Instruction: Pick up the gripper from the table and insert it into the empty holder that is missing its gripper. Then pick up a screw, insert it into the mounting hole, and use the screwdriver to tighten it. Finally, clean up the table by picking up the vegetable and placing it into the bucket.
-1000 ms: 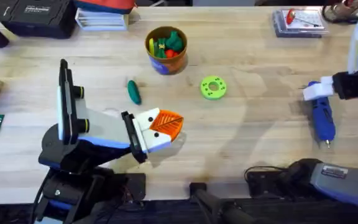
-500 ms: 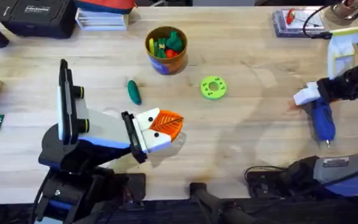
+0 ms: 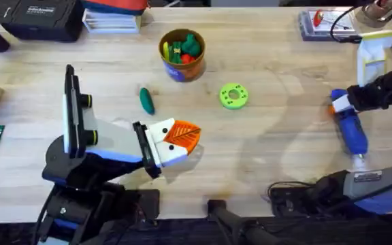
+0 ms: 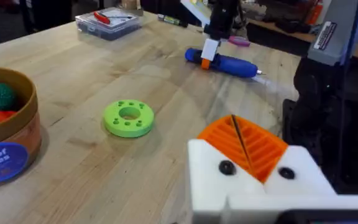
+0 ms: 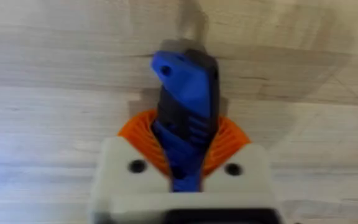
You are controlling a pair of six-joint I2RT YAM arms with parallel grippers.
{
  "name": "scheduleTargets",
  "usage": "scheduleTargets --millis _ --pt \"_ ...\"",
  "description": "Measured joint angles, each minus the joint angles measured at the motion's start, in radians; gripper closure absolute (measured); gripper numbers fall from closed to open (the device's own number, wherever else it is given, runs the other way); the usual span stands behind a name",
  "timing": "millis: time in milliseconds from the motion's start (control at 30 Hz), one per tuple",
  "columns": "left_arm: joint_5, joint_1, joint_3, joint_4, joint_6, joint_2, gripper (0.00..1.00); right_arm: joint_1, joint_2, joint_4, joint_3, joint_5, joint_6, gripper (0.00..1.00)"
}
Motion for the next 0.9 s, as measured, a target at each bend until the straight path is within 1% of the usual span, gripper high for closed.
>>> scheduleTargets --millis 33,67,367,533,667,767,900 --pt "0.0 0.0 0.0 0.0 0.0 0.0 0.996 0.0 0.005 0.005 0.0 0.003 0.0 0.947" --pt "0.0 0.0 0.0 0.0 0.0 0.0 0.996 0.0 0.006 0.005 0.001 0.003 0.004 0.975" --pt "0.0 0.0 0.0 0.0 0.0 0.0 0.996 0.005 0.006 0.007 0.001 0.008 0.005 0.976" --pt "0.0 0.0 0.0 0.0 0.0 0.0 0.996 0.04 -0.018 0.059 0.001 0.018 0.05 0.976" --pt "0.0 0.0 0.0 0.0 0.0 0.0 0.996 0.085 -0.122 0.124 0.001 0.018 0.135 0.976" --pt "0.0 0.0 0.0 0.0 0.0 0.0 0.996 0.115 -0.242 0.158 0.001 0.016 0.212 0.976" --pt "0.0 0.0 0.0 0.0 0.0 0.0 0.996 0.138 -0.407 0.161 0.001 -0.002 0.305 0.976"
